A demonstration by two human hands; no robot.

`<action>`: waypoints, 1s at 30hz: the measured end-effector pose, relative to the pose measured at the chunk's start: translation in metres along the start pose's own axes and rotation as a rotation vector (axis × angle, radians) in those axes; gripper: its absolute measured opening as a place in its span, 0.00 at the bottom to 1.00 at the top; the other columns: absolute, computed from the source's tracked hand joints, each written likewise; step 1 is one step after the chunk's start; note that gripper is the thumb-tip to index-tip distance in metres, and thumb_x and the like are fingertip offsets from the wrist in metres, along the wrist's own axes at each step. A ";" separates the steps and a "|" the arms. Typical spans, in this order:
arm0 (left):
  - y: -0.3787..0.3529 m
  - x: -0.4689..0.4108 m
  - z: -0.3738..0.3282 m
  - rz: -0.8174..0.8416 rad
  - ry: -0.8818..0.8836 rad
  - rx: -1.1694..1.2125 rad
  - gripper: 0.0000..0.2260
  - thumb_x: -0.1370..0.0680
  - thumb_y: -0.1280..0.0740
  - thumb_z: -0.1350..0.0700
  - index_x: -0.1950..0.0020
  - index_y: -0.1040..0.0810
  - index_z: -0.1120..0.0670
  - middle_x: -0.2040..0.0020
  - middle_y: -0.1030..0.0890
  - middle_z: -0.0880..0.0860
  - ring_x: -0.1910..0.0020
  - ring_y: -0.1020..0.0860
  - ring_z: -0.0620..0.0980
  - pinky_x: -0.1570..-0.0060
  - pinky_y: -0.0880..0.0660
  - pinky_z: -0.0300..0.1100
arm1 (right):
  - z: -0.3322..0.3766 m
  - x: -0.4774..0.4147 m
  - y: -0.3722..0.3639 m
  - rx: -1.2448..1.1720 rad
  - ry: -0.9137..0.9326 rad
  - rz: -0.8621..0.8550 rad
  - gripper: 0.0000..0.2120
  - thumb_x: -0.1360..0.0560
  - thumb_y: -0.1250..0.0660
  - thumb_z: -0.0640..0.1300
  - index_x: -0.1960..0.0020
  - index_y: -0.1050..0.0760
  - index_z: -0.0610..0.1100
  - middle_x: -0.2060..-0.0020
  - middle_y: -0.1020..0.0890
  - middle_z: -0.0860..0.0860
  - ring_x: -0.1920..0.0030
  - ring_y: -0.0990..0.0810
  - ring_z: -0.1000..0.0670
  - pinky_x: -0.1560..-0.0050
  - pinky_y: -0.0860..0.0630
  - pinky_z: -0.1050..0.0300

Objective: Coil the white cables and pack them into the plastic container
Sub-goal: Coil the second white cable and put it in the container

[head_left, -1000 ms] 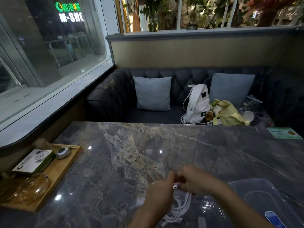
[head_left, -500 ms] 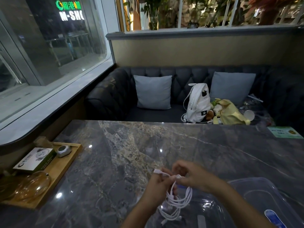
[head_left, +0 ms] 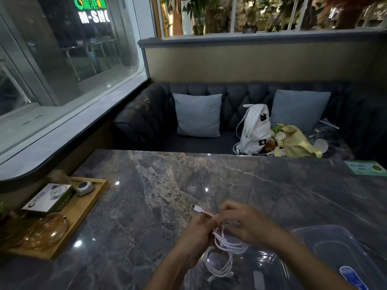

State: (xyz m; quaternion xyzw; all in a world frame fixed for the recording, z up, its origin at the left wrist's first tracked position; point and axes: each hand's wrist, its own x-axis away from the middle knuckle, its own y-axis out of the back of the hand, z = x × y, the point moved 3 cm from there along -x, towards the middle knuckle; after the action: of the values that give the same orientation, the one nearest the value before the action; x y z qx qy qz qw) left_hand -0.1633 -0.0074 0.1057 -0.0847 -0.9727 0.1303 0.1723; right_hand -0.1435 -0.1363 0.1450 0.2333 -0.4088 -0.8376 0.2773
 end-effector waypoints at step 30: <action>-0.015 0.001 -0.037 0.102 -0.217 0.247 0.10 0.21 0.42 0.63 0.63 0.28 0.58 0.69 0.20 0.54 0.69 0.21 0.48 0.66 0.22 0.38 | 0.013 0.005 0.011 -0.589 -0.287 -0.615 0.15 0.31 0.33 0.29 0.67 0.23 0.48 0.65 0.21 0.52 0.64 0.23 0.60 0.61 0.27 0.71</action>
State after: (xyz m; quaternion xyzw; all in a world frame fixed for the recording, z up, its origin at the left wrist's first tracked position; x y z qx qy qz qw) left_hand -0.1528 -0.0130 0.1437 -0.0974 -0.9567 0.2656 0.0688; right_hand -0.1521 -0.1384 0.1604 0.1366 -0.0988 -0.9856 0.0107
